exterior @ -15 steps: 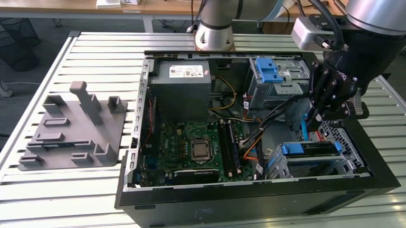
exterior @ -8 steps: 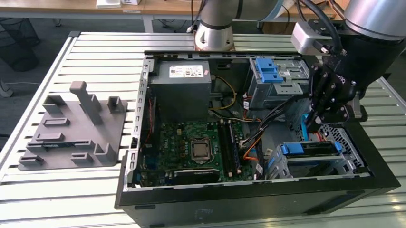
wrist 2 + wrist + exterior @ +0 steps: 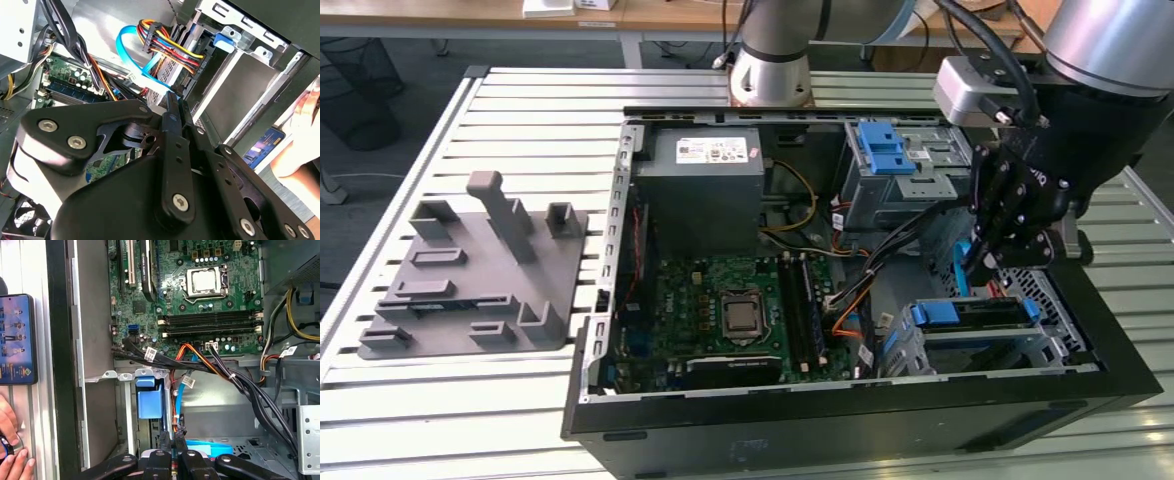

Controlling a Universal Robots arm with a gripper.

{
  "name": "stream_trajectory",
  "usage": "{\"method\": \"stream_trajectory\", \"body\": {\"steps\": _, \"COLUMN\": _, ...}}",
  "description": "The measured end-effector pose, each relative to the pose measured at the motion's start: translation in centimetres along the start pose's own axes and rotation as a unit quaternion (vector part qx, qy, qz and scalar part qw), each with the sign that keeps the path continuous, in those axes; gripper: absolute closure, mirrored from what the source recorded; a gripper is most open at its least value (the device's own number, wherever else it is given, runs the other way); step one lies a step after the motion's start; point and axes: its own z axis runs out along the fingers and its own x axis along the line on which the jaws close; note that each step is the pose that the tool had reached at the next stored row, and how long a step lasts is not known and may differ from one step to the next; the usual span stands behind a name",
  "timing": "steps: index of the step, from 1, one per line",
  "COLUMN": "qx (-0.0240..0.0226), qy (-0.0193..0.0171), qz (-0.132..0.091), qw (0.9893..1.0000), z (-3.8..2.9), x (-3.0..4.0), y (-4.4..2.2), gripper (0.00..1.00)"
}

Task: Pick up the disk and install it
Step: 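Insert the second disk wire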

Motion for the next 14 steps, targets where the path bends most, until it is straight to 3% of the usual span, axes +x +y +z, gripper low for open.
{"method": "stream_trajectory", "body": {"steps": 7, "qx": 0.0003, "qy": 0.0004, "qz": 0.0, "qw": 1.0, "z": 0.54, "x": 0.09, "y": -0.1, "gripper": 0.82}}
{"method": "stream_trajectory", "body": {"steps": 14, "qx": 0.0002, "qy": -0.0007, "qz": 0.0, "qw": 1.0, "z": 0.65, "x": 0.14, "y": -0.12, "gripper": 0.82}}
